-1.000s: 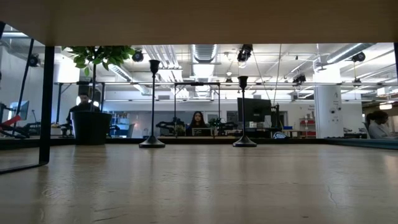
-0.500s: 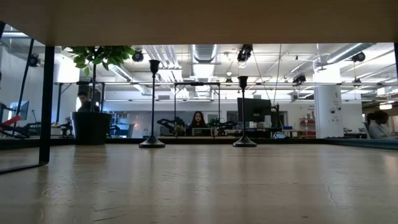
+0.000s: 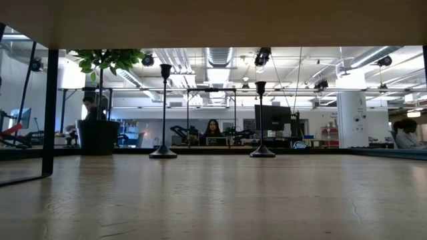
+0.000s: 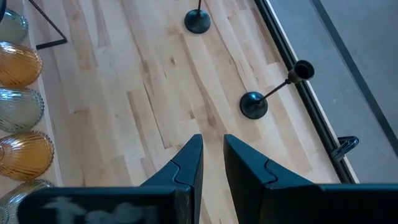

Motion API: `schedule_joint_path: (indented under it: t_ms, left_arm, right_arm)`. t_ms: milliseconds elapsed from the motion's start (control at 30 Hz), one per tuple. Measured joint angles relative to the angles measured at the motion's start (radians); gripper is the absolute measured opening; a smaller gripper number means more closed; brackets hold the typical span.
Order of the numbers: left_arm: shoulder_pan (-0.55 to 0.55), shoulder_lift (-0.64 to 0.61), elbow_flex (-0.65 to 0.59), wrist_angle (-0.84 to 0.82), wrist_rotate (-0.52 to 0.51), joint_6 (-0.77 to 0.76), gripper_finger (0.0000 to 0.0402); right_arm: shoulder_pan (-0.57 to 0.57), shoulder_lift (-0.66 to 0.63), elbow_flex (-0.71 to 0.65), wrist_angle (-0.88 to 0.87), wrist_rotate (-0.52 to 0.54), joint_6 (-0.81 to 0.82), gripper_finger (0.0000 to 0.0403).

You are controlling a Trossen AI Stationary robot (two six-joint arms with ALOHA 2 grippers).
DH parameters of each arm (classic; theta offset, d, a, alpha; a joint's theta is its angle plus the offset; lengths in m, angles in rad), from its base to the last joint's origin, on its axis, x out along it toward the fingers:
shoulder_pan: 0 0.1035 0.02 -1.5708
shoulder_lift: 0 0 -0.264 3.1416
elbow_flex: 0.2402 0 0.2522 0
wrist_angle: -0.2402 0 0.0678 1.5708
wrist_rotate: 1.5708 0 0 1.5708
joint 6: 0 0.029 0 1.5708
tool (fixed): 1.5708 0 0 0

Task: Pick & Place candle stick holders
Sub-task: Put the green glass candle holder on the shelf, then put the orange glass candle holder on the shelf

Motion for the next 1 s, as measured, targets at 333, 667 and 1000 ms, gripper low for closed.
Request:
schedule_joint_path:
  t_ms: [333,667,1000]
  left_arm:
    - [0.003,-0.003,0.0,0.004,0.004,-0.002,0.012]
    - [0.017,-0.015,0.001,0.003,0.005,-0.002,0.012]
    - [0.045,-0.017,0.109,-0.089,0.003,-0.002,0.012]
  right_arm:
    - [0.0,-0.011,0.0,0.0,0.0,0.004,0.0056]
    - [0.0,-0.022,0.0,0.001,0.0,0.021,0.0056]
    - [0.0,-0.023,0.0,0.002,0.0,0.023,0.0056]
